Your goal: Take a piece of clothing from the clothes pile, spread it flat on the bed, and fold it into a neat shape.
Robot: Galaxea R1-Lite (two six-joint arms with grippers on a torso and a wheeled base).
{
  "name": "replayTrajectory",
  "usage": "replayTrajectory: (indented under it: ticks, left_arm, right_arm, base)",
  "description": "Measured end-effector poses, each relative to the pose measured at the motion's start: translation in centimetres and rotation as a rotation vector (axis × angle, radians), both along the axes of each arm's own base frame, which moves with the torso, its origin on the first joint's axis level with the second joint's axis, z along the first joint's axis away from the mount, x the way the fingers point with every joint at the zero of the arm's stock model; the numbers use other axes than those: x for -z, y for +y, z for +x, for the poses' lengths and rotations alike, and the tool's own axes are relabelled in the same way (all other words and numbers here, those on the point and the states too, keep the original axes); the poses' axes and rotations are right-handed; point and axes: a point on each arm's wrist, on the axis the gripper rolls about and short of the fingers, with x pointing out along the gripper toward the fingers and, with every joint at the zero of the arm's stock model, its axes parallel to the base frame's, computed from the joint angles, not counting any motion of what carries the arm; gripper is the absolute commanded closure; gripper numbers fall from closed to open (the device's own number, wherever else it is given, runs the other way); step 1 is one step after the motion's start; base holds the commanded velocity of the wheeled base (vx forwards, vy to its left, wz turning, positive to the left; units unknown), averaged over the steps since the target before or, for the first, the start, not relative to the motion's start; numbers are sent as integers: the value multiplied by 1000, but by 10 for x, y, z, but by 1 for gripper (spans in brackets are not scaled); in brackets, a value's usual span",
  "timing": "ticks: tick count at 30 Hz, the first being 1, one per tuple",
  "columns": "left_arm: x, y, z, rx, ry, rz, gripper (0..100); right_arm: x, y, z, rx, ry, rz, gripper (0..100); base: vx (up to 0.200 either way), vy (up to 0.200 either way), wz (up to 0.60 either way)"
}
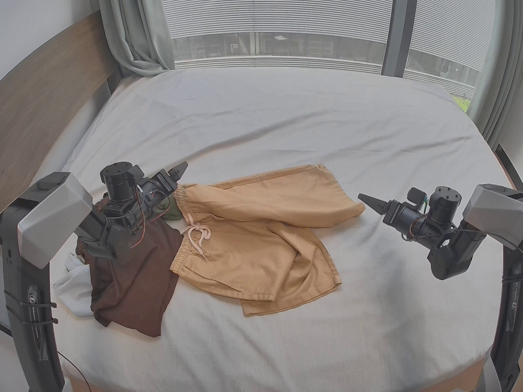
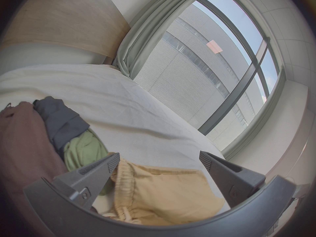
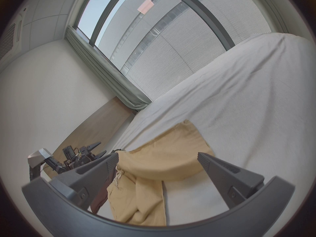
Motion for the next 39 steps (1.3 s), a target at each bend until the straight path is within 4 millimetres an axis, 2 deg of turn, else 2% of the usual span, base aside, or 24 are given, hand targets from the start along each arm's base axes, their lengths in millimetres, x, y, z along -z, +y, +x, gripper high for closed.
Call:
replayTrajectory:
  ticks: [9, 14, 17, 25, 39]
  left_arm:
    - [18, 6, -65, 144, 107, 12, 0]
    - [23, 12, -99, 222, 63, 5, 0]
    - [26, 14, -111, 253, 44, 11, 0]
    - [42, 16, -119, 271, 89, 56, 0]
    - [48, 13, -119, 281, 107, 59, 0]
  right_arm:
    - [24, 11, -36, -41, 75, -40, 0]
    - [41, 17, -53, -67, 124, -73, 0]
    - [54, 23, -63, -92, 165, -99, 0]
    - [94, 34, -73, -144, 252, -158, 0]
    - [113, 56, -67, -170, 256, -168, 0]
  base:
    - [0, 0, 0]
    - [0, 0, 0]
    - [0, 0, 0]
    - [0, 0, 0]
    - [0, 0, 0]
